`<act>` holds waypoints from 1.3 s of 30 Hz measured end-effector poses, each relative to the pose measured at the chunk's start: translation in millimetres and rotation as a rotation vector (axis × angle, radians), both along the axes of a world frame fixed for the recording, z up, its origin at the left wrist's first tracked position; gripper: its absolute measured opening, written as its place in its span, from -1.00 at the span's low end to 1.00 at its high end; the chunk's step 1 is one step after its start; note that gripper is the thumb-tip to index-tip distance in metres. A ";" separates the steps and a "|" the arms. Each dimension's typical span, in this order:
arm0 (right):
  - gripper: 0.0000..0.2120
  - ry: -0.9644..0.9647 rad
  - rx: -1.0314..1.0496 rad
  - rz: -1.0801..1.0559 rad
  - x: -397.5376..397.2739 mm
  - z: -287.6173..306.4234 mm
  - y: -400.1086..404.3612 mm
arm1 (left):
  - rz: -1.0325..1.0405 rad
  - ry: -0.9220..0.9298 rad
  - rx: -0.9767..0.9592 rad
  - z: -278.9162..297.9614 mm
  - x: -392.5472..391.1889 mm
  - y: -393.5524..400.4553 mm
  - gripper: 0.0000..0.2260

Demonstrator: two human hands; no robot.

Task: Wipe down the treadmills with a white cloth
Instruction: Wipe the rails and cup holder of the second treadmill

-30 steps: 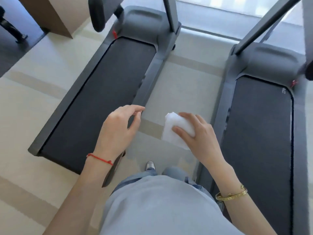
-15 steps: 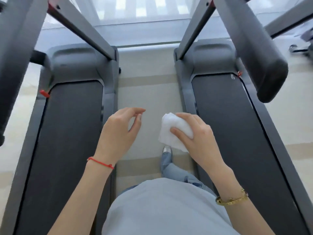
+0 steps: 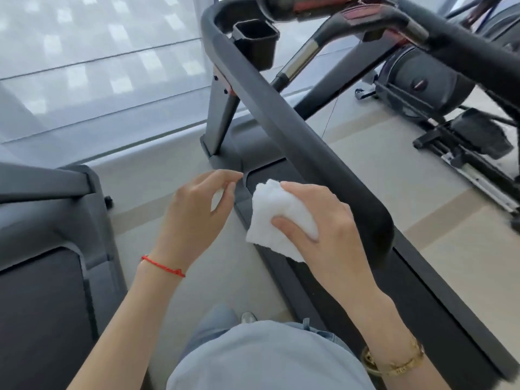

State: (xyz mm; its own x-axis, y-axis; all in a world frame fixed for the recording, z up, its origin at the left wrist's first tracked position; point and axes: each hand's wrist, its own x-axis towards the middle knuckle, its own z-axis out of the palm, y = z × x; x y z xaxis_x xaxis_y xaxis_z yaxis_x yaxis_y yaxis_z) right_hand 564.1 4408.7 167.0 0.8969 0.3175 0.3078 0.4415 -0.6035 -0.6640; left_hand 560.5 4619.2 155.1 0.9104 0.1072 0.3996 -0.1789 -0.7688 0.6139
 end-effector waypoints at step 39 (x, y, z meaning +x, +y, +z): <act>-0.63 -0.154 -0.524 -1.377 131.7 -44.6 53.8 | -0.911 -0.073 0.181 -27.5 316.3 42.7 -0.81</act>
State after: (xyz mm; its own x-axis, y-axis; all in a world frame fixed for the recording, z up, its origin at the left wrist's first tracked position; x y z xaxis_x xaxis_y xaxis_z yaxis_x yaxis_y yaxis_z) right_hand 695.8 4462.5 122.4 0.5473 -0.6333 0.5471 -0.6193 -0.7462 -0.2442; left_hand 876.8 4661.9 127.6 0.5846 -0.7058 0.4001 -0.7938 -0.3958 0.4617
